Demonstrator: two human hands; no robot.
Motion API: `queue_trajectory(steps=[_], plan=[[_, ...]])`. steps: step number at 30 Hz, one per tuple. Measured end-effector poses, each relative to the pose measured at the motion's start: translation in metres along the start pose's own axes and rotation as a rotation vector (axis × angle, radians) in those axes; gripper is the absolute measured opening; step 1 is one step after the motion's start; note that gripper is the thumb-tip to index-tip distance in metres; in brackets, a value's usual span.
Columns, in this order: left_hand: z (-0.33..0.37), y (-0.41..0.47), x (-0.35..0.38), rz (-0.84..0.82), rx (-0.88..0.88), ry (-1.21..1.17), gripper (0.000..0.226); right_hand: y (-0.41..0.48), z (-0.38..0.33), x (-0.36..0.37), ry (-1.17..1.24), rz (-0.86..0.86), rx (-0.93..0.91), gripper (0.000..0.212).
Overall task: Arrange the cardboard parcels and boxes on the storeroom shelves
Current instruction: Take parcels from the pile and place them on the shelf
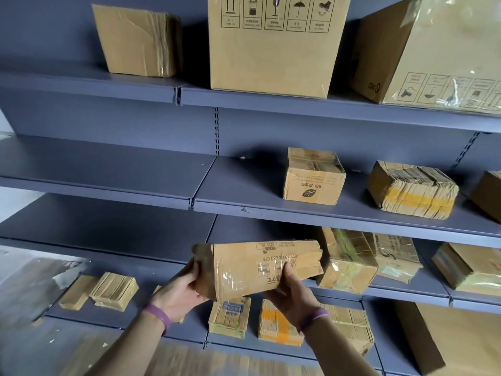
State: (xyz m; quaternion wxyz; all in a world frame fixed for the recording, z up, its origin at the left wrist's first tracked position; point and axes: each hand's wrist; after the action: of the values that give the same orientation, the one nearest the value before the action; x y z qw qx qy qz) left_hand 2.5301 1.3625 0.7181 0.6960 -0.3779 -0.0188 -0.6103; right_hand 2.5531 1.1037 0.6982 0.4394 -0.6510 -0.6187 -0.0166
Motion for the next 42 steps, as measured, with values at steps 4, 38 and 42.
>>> queue_trajectory(steps=[4, 38, 42], plan=[[0.006, 0.005, 0.001, 0.058, -0.021, -0.070, 0.041, 0.007, 0.003, 0.004, 0.011, 0.057, 0.000, 0.033], [0.030, 0.045, -0.007, 0.334, 0.051, 0.296, 0.048, -0.005, -0.040, -0.035, -0.051, 0.233, -0.227, 0.106], [0.027, 0.041, -0.003, 0.318, 0.075, 0.297, 0.033, 0.002, -0.041, -0.036, -0.170, 0.309, -0.267, 0.047]])
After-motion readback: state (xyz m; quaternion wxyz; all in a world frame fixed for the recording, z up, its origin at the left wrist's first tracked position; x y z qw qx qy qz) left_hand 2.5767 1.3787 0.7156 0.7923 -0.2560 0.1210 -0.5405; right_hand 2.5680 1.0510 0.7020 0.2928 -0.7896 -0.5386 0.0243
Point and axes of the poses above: each hand's wrist, its own y-axis towards the middle knuckle, its own x-axis out of the palm, z = x × y, and after that the axes turned 3 degrees about z, right-handed
